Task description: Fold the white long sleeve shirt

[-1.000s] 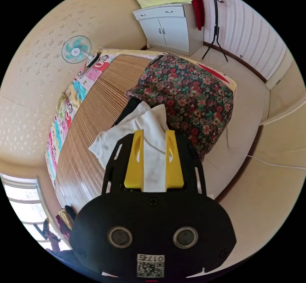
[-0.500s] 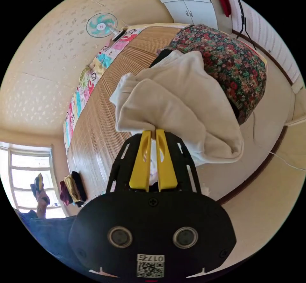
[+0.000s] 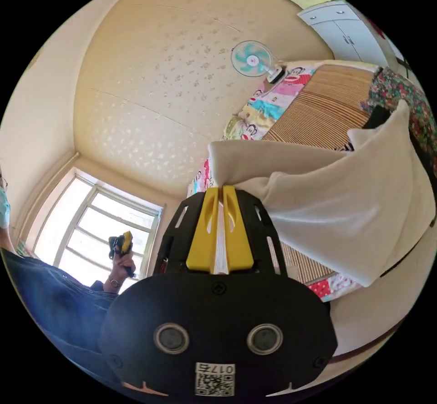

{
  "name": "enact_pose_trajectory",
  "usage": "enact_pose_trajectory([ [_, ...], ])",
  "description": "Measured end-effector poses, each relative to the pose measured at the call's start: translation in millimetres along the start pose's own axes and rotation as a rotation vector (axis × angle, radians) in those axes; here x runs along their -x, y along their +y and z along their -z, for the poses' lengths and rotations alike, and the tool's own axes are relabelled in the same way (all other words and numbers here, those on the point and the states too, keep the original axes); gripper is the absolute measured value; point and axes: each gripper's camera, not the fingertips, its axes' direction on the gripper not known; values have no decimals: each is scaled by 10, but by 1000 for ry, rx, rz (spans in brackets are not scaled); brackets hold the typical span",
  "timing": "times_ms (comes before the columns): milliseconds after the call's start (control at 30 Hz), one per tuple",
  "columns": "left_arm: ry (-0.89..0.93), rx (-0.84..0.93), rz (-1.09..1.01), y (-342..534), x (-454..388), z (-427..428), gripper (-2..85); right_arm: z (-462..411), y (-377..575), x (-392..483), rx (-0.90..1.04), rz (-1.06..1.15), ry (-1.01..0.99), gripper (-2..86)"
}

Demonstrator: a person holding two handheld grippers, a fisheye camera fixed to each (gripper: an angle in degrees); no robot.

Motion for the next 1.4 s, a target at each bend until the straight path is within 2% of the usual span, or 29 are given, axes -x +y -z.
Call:
enact_pose_trajectory([
  [67, 45, -24, -9, 101, -5, 29, 44, 202, -121, 314, -67, 103, -110, 26],
  [167, 185, -72, -8, 230, -30, 66, 82, 460, -107, 767, -177, 256, -418, 26],
  [233, 240, -81, 0, 274, -64, 74, 96, 510, 21, 1015, -248, 363, -772, 26],
  [333, 274, -59, -61, 241, -216, 98, 107, 390, 136, 1277, -224, 401, -988, 26],
  [433, 258, -61, -187, 141, -502, 207, 122, 229, 247, 1581, -119, 428, -866, 26],
  [533, 161, -104, -327, 109, -864, 348, 133, -29, 411, 1864, 37, 453, -776, 24],
  [600, 29, -100, -429, 142, -1112, 330, 149, -204, 534, 2035, 115, 472, -805, 24],
  [667, -112, -10, -578, 234, -1404, 112, 155, -378, 655, 2215, 164, 482, -829, 24],
  [733, -188, 6, -599, 330, -1495, -21, 133, -635, 793, 2469, 262, 492, -850, 24],
  [800, -244, -65, -607, 434, -1486, 43, 105, -750, 885, 2615, 300, 513, -815, 24],
  [900, -9, -88, -672, 439, -1317, 312, 84, -701, 870, 2656, 316, 579, -900, 21],
  [967, 252, -123, -702, 370, -1126, 562, 81, -623, 843, 2641, 329, 602, -994, 17],
  [1000, 319, -138, -714, 347, -1081, 629, 81, -528, 826, 2596, 292, 598, -1045, 15],
  [1033, 462, -163, -746, 287, -994, 754, 81, -413, 818, 2536, 233, 592, -1058, 14],
  [1167, 920, -274, -848, 32, -749, 1031, 82, -73, 883, 2315, 30, 605, -982, 19],
  [1267, 1062, -361, -821, -136, -630, 1005, 83, 6, 980, 2181, -38, 563, -865, 41],
  [1333, 1066, -368, -779, -216, -589, 887, 83, -77, 1094, 2156, -36, 537, -828, 98],
  [1400, 1023, -337, -729, -272, -575, 708, 83, -231, 1177, 2179, 13, 516, -875, 143],
])
